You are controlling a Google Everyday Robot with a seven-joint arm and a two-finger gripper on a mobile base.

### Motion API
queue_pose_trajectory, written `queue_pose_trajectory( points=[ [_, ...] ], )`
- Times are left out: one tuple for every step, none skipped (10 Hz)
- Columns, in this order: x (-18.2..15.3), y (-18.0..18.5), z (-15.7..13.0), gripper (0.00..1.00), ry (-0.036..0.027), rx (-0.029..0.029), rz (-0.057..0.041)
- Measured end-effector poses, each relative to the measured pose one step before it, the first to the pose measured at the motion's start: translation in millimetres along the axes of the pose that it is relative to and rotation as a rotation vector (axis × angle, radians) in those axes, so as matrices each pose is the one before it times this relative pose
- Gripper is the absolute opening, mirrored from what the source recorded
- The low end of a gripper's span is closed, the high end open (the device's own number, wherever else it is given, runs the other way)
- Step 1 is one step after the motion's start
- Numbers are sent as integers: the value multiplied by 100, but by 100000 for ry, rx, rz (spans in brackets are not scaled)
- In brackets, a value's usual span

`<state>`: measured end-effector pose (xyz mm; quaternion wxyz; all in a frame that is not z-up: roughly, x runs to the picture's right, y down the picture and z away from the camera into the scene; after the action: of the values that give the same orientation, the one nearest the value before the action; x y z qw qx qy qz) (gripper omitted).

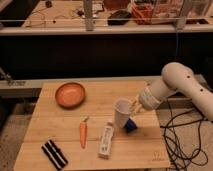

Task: Place the ceramic cup in the ceramic bowl

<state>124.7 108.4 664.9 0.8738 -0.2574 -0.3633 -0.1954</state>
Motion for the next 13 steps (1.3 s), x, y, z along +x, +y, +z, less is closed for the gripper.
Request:
queue_pose_trajectory(
  points=[
    [-315,-326,174,0,322,-768,-910],
    [62,-180,-52,0,196,-779,-850],
    [324,-177,-169,0,237,-614,-575],
    [55,-925,147,0,298,-474,-1332],
    [-342,-933,437,0,249,-331,-1322],
    [-704,-947,631,0,647,-467,-866],
    [-713,-1205,612,0,733,-1200,-1865],
    [-259,-920,288,0,332,-803,-1575],
    [54,-455,-38,0,332,-388,-544],
    [116,-217,-24,0,254,-765,-601],
    [-308,-710,292,0,216,-797,-1326],
    [-575,-972,412,0,88,-614,-791],
    [-328,-648,202,0,190,-428,-242]
  ],
)
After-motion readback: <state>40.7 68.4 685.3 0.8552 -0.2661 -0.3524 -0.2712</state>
